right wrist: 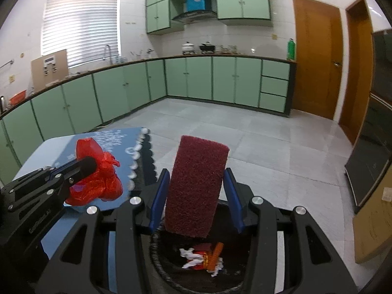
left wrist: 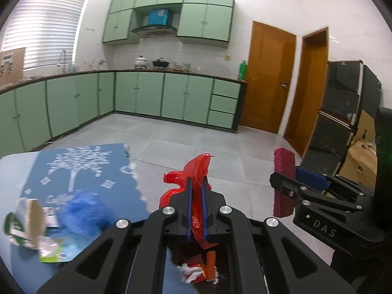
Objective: Collect trash
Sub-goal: 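Carry the red bag and pad over the black bin and open both tools, then move both open tools back over the table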
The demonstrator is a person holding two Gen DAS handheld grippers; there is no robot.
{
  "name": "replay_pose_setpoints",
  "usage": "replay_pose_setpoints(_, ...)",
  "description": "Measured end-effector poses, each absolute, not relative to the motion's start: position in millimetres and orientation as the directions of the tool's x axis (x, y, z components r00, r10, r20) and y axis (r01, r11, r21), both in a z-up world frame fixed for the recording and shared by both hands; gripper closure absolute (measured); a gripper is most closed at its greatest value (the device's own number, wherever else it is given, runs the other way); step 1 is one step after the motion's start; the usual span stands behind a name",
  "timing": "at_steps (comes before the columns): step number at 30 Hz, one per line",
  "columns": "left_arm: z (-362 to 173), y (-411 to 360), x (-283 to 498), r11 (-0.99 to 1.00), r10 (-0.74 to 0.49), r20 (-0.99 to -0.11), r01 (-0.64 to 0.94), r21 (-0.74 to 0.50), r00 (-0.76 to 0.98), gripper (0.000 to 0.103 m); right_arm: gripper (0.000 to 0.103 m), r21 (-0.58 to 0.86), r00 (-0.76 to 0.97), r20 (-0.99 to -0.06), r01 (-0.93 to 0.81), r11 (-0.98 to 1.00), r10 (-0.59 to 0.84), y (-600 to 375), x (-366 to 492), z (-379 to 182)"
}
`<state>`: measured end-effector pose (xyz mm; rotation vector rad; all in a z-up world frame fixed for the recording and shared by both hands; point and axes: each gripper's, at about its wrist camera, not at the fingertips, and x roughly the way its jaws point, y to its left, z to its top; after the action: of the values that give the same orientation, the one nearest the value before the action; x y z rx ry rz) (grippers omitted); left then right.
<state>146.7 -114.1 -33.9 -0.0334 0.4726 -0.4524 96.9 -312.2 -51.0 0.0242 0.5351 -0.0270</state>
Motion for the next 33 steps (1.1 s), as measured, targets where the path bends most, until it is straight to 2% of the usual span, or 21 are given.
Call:
replay_pose_setpoints(11, -72, -173, 185, 0.865, -0.483, -0.501, 0.479, -0.148, 0.718, 0.097, 0.059, 0.005, 0.802, -0.59, 0.123, 0.992, -0.096, -364, 129, -104)
replay_pose_setpoints(18, -87, -191, 198, 0.857, -0.489, -0.523, 0.495, -0.14, 0.698, 0.095, 0.058, 0.02, 0.769, -0.633, 0.135, 0.991, -0.092, -384, 145, -128)
replay_pose_setpoints(19, -88, -192, 199, 0.859, -0.486, -0.523, 0.493, -0.138, 0.7, 0.088, 0.056, 0.018, 0.76, -0.643, 0.135, 0.991, -0.092, -384, 147, -130)
replay_pose_setpoints(20, -90, -193, 200, 0.861, -0.482, -0.526, 0.491, -0.134, 0.701, 0.073, 0.053, 0.017, 0.752, -0.652, 0.14, 0.99, -0.095, -386, 149, -134)
replay_pose_setpoints(22, -90, -191, 200, 0.864, -0.479, -0.521, 0.486, -0.136, 0.706, 0.056, 0.042, 0.021, 0.746, -0.659, 0.147, 0.989, -0.096, -389, 150, -136)
replay_pose_setpoints(25, -87, -187, 199, 0.866, -0.481, -0.513, 0.478, -0.149, 0.711, 0.048, 0.03, 0.018, 0.741, -0.662, 0.167, 0.986, -0.114, -394, 149, -137)
replay_pose_setpoints(27, -83, -183, 201, 0.87, -0.477, -0.51, 0.467, -0.158, 0.716, 0.046, 0.026, 0.017, 0.739, -0.661, 0.187, 0.982, -0.13, -396, 148, -136)
replay_pose_setpoints(30, -76, -171, 201, 0.88, -0.464, -0.504, 0.442, -0.172, 0.728, 0.039, 0.013, 0.025, 0.741, -0.657, 0.209, 0.978, -0.142, -397, 144, -132)
replay_pose_setpoints(33, -67, -155, 200, 0.896, -0.439, -0.492, 0.41, -0.173, 0.751, 0.032, 0.009, 0.05, 0.748, -0.652, 0.208, 0.977, -0.126, -394, 141, -126)
